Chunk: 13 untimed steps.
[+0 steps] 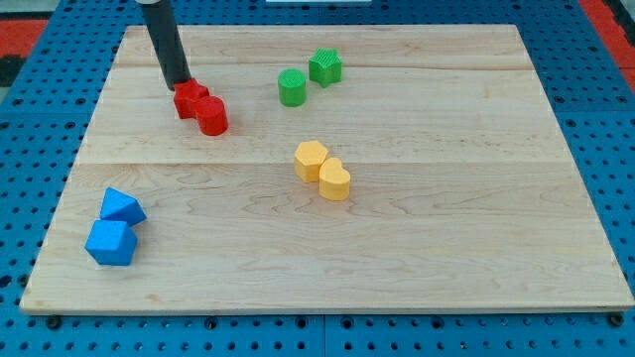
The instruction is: Move the red circle towards the top left corner of the board
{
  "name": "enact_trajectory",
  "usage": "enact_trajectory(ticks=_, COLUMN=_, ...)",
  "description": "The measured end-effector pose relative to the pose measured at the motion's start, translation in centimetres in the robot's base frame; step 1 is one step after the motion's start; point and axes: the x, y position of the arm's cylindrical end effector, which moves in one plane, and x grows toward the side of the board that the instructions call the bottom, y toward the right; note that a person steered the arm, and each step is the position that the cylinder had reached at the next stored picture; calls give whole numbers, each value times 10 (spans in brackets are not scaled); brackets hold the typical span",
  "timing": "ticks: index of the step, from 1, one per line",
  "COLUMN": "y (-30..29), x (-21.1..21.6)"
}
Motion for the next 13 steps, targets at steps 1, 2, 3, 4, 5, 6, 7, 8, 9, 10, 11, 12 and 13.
enact_trajectory(ticks=1, y=-32, x=5)
enact_trajectory(ticks=2, y=-53, x=29)
enact_trajectory(ticks=3, y=-19, x=29)
enact_trajectory(ticks=4, y=35, x=20)
enact_trajectory(ticks=5, y=118, x=19)
enact_trajectory(ticks=6, y=171, x=28)
enact_trajectory(ticks=7, y=170, x=60)
enact_trajectory(ticks=8, y=131, x=75)
enact_trajectory(ticks=9, y=86, x=78)
enact_trajectory(ticks=10, y=76, x=90)
enact_trajectory(ticks=11, y=50, x=71)
enact_trajectory(ticks=12, y=52, x=71)
enact_trajectory(ticks=13, y=52, x=71)
